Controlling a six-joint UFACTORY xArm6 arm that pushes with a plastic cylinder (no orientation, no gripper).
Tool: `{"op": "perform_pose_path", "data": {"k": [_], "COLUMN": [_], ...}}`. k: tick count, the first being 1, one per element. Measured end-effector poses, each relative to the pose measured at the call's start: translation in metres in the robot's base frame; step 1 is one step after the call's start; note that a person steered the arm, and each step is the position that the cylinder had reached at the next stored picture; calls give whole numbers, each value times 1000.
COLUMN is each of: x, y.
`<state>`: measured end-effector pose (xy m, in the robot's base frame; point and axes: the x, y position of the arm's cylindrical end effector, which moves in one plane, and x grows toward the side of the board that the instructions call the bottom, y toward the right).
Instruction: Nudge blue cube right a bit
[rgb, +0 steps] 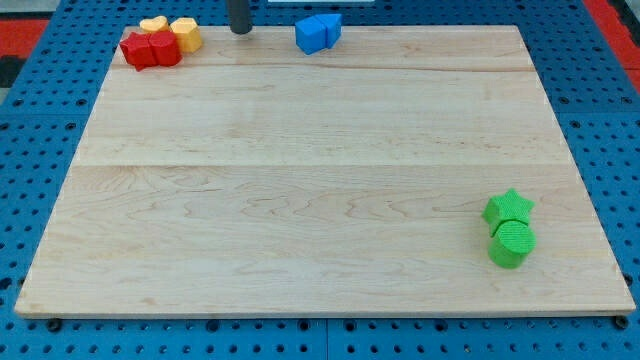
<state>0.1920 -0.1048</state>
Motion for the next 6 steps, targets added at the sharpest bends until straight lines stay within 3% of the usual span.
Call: {"op": "perform_pose_path", "data": {"k": [6], "x": [1], "y": [65]}}
